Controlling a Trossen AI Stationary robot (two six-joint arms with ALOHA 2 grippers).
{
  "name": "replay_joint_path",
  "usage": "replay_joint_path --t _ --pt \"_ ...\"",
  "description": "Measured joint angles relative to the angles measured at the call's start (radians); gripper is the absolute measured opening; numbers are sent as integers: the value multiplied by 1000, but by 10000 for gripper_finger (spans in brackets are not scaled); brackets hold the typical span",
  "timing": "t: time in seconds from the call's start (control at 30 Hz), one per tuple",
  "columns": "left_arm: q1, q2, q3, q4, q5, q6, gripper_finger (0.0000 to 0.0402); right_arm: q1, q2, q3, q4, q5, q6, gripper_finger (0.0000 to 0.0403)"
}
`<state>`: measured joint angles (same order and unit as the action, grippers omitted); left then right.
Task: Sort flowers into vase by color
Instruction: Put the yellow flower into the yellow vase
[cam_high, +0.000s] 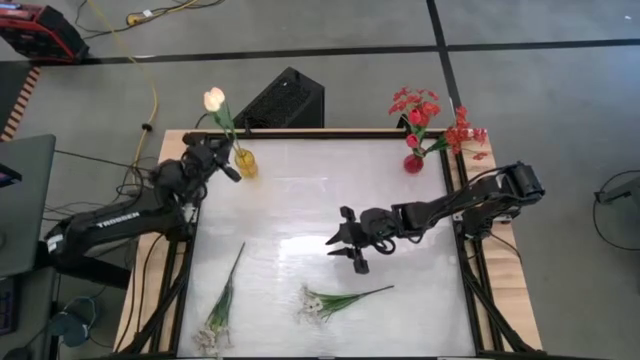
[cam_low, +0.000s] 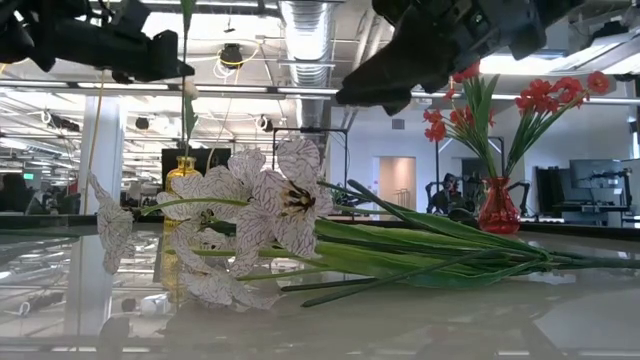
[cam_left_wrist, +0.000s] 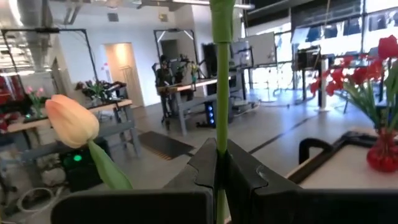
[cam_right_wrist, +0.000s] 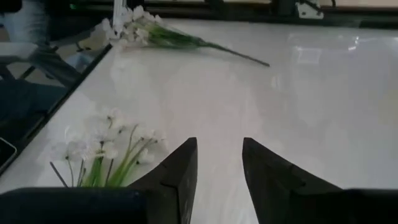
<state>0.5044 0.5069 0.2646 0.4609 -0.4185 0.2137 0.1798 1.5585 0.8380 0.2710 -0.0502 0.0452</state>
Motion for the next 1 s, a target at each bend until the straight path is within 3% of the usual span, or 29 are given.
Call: replay_joint_path --t 0.4,0.73,1.0 --pt "196 125 1 35 203 -90 0 2 0 0 3 0 -1 152" --pt "236 229 2 119 205 -80 0 2 0 0 1 0 -1 152" --pt "242 234 0 117 208 -93 0 3 0 0 -5 -2 -3 152"
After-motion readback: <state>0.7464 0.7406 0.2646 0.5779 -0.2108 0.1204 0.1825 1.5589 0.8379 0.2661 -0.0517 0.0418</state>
